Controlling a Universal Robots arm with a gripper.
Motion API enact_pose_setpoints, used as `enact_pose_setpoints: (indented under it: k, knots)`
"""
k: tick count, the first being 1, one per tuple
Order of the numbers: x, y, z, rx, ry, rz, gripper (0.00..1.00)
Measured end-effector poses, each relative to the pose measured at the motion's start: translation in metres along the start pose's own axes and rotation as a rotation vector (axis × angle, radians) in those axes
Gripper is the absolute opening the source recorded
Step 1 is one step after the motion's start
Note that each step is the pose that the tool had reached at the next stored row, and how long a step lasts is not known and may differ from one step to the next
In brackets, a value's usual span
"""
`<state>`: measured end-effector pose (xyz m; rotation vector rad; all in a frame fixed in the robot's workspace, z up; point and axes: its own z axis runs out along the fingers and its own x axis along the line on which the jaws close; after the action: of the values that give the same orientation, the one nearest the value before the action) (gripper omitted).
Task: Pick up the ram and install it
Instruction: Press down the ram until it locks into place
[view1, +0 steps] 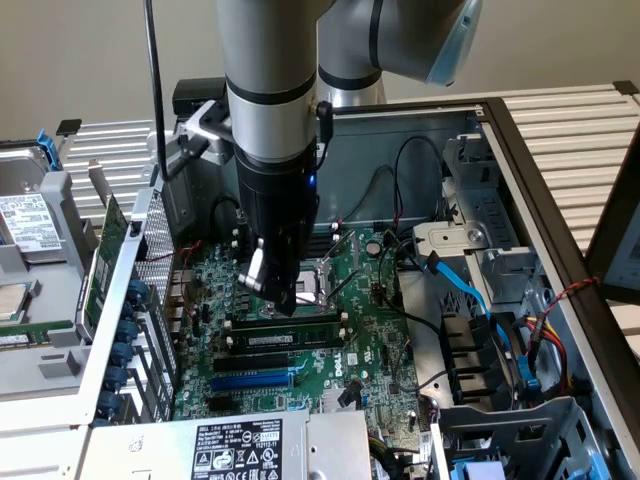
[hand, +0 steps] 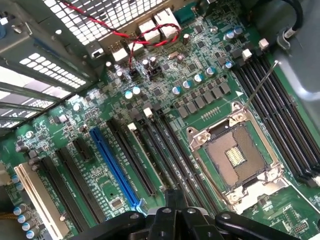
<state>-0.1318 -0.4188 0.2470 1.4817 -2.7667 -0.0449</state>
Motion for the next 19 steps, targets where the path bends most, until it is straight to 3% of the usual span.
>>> enact_pose_setpoints:
  k: [19]
  knots:
    - [0.0000,0.0000,0.0001,0.0033,-0.0079,0.298,0.11]
